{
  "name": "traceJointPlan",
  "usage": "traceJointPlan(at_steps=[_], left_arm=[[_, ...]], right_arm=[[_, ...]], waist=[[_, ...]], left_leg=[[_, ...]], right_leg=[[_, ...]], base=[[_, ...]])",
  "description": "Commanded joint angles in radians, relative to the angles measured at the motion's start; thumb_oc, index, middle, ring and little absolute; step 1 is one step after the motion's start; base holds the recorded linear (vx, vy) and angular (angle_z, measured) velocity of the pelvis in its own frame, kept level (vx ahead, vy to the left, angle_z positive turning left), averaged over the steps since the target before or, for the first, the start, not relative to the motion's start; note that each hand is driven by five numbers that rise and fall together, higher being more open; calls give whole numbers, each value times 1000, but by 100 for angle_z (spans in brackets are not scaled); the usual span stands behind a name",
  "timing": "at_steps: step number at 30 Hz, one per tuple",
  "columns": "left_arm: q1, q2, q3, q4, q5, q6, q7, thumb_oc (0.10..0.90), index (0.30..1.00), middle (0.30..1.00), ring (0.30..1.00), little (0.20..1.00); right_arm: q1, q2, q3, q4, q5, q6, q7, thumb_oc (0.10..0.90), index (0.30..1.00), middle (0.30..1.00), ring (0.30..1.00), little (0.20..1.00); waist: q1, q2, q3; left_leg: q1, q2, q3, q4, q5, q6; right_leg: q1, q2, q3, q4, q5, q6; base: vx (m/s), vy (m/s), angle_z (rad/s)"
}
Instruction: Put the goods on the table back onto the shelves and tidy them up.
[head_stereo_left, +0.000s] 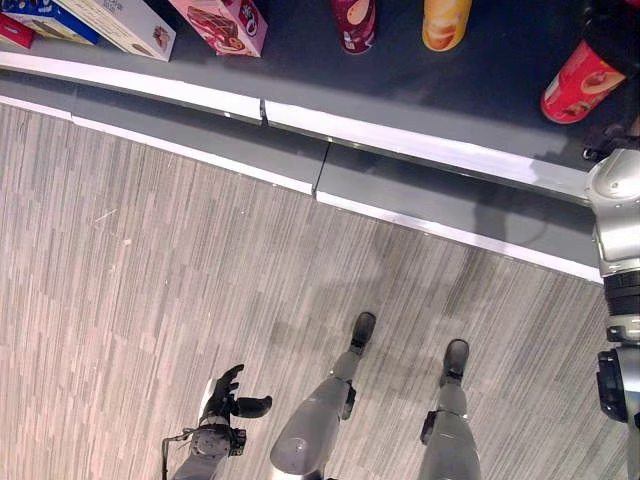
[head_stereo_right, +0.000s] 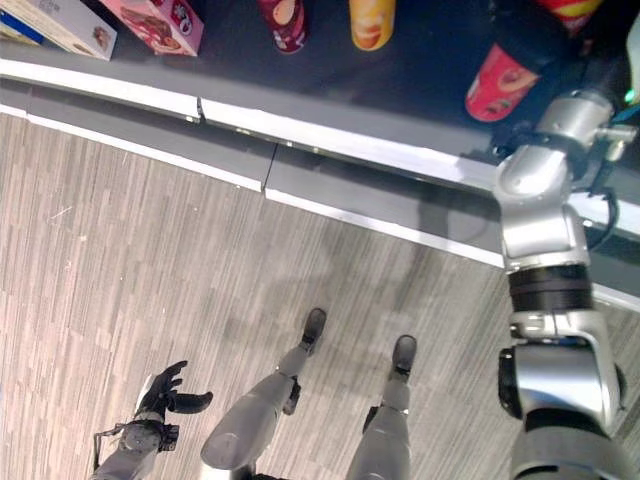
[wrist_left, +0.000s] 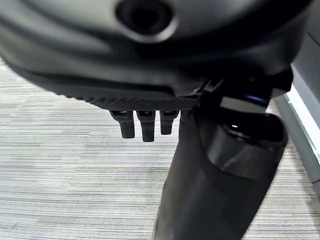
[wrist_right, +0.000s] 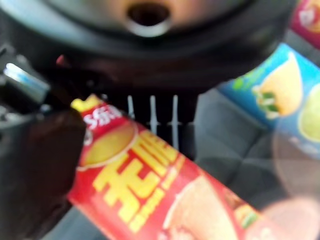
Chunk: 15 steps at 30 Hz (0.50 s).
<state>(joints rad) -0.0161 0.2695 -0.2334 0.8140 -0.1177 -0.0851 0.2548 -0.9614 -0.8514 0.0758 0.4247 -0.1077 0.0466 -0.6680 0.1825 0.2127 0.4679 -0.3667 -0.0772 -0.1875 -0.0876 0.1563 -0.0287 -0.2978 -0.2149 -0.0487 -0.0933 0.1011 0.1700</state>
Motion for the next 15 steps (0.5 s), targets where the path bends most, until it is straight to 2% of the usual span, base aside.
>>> traceJointPlan(at_steps=[1,15], left_arm=[[50,82,-14,49,-15,-6,73,800,900,900,900,900],[56,76,-26,47,-24,-12,77,800,900,900,900,900]], right_arm=[[-166,-122,50,-46,-70,-56,-79,400,300,300,300,300],[-226,-130,105,15,-37,-60,-89,400,300,300,300,300]], waist=[[14,-38,-93],[28,-24,-102]], left_leg=[[-38,34,22,13,-65,-60],[-56,25,12,9,-67,-60]], right_leg=[[-39,-67,57,10,26,46],[-57,-76,54,8,24,53]], base=[[32,8,0],[34,3,0]])
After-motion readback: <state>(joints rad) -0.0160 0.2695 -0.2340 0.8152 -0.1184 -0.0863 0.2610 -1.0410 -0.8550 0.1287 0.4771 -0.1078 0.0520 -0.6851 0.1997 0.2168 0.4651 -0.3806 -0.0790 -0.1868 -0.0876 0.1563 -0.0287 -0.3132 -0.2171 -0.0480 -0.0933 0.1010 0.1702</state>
